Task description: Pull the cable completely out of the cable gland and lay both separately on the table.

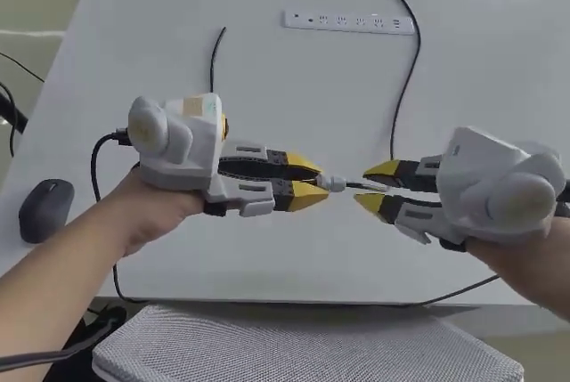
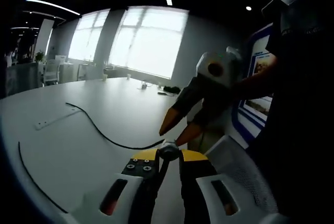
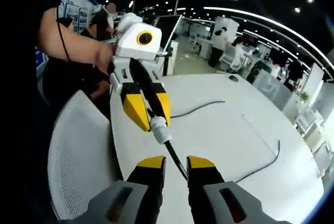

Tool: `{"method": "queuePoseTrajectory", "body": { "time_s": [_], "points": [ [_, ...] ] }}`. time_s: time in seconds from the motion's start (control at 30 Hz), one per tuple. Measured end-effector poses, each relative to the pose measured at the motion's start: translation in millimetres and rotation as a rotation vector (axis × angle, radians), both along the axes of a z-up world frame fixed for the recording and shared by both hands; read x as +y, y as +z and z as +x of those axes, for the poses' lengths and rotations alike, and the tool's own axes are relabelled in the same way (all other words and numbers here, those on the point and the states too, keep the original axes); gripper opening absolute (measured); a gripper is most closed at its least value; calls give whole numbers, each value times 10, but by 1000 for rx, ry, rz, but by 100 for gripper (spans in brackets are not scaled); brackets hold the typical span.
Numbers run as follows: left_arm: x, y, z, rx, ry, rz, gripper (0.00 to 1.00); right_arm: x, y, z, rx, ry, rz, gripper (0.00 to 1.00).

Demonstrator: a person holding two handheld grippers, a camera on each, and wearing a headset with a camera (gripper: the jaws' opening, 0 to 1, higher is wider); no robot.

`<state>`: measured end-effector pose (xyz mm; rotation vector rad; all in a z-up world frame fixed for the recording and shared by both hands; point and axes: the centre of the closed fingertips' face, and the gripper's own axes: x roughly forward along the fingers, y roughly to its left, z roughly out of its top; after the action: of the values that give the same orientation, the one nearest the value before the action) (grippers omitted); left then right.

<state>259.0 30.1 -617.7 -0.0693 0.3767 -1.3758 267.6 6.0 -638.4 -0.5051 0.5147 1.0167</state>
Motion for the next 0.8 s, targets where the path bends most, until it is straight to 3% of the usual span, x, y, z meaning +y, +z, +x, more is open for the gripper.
{"method": "queuePoseTrajectory", "body": {
  "time_s": [0.13,0.33,0.4,0.57,0.63,0.8],
  "points": [
    [-7,-3,12,-5,-2,12,15,1,12,68,-93,-24,-46,11],
    [-47,3,19,-3,2,15,15,70,-4,4,-105,-13,-40,5],
    [-57,-20,18,12,4,22,15,89,12,-2,-118,-22,-38,3],
    [-52,-30,29,7,7,24,15,87,3,6,-128,-38,-51,4],
    [-45,-39,28,14,8,27,15,87,5,4,-148,-26,-67,2],
    [-45,-68,18,18,4,36,15,100,-41,-13,-148,-2,-105,1]
  ]
}}
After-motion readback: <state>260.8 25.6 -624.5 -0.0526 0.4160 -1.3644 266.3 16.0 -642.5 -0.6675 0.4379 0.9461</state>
